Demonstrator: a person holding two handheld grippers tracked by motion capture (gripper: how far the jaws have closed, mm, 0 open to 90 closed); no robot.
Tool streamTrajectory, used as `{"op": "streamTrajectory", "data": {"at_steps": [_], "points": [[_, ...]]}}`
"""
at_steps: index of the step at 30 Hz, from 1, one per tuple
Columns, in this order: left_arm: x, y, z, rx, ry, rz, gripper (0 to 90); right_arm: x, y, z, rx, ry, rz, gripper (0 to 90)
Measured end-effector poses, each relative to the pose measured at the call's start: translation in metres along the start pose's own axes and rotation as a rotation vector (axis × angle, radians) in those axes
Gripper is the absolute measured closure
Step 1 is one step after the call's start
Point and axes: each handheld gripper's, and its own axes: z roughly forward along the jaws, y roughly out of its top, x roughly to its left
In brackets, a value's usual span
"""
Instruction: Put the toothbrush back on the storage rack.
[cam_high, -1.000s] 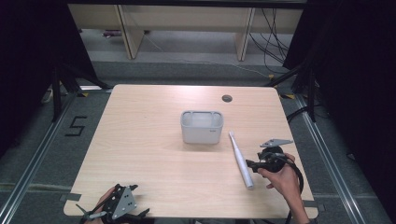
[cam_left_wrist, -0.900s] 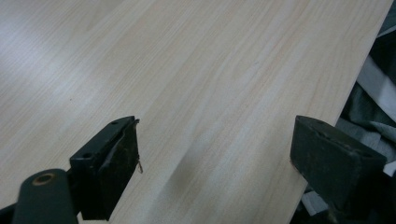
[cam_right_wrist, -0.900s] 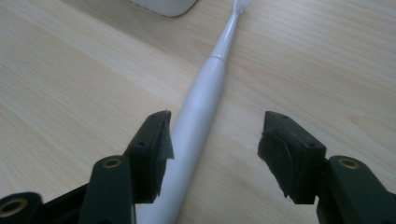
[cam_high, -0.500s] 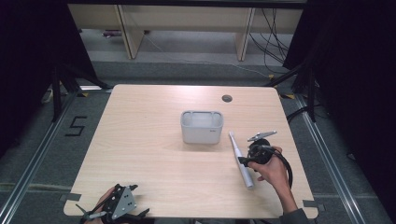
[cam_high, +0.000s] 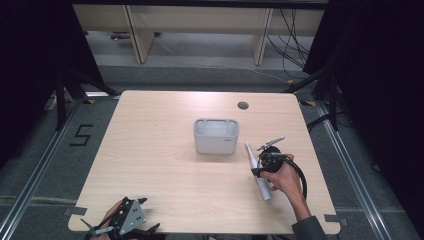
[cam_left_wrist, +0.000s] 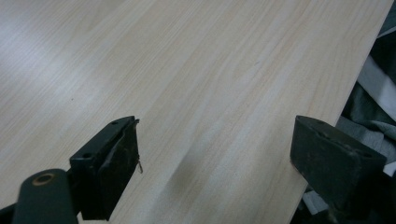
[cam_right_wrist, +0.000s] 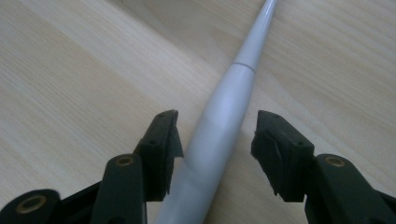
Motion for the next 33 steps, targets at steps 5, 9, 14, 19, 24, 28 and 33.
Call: {"op": "streamTrajectory", "data": {"at_steps": [5,9,14,19,24,28,33], "points": [[0.0,0.0,0.0,-0.008,0.002,-0.007,15.0,-0.001,0.003,0.005,0.023,0.001,-0.015,53.7],[0.0,0.0,0.0,0.002,-0.011,0.001,15.0,-0.001,0.006,0.01,0.05,-0.001,-0.025,55.1],[0.0,0.0,0.0,-0.002,0.005,-0.001,15.0,-0.002,0.01,0.013,0.086,-0.002,-0.033,56.8],[0.0,0.0,0.0,-0.005,0.003,-0.004,15.0,-0.002,0.013,0.014,0.107,0.005,-0.057,60.7],[0.0,0.0,0.0,-0.004,-0.001,-0.002,15.0,-0.003,0.015,0.009,0.176,-0.004,-0.069,65.0],[0.0,0.0,0.0,-0.004,-0.001,-0.003,15.0,-0.006,0.017,0.01,0.203,0.006,-0.101,65.3],[0.0,0.0,0.0,-0.002,-0.004,0.0,15.0,-0.008,0.021,0.014,0.283,0.022,-0.118,65.7]]}}
